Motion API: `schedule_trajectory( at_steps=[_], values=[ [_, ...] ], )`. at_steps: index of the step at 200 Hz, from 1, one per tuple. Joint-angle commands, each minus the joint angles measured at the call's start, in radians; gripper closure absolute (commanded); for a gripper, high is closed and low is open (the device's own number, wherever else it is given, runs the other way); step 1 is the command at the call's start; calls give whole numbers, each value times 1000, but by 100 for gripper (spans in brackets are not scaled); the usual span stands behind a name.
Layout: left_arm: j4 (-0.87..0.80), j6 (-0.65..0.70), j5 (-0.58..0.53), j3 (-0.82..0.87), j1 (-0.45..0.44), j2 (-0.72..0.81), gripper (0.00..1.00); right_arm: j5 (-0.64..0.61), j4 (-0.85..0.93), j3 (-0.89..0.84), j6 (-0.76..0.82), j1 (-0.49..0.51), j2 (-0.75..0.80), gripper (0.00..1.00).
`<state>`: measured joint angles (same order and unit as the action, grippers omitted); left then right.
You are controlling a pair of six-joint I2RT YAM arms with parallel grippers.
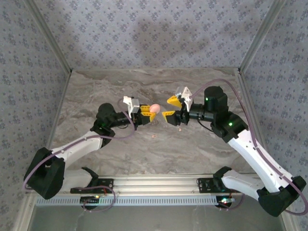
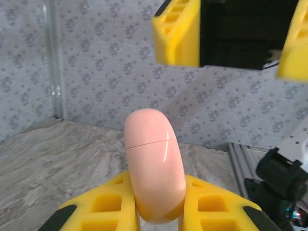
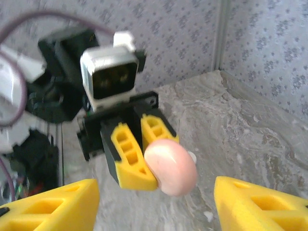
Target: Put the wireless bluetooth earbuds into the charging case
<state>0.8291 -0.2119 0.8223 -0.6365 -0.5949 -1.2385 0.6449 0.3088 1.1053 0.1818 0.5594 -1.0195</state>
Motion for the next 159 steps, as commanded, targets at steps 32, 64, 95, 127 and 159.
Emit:
schedule_trajectory(
  at_steps=[32,64,95,127,159],
  values=[
    [51,-33,149,-55,3,7,87,201,172,112,300,-67,-89,40],
    [25,-11,164,-66,3,18,87,272,167,142,309,-63,-147,41],
    [24,-9,169,-75,3,13,88,315,183,175,317,-51,-194,44],
    [24,-11,169,-78,3,14,88,329,196,181,323,-41,-220,48],
    [18,-11,174,-84,3,17,88,353,194,183,323,-33,-246,54]
  ],
)
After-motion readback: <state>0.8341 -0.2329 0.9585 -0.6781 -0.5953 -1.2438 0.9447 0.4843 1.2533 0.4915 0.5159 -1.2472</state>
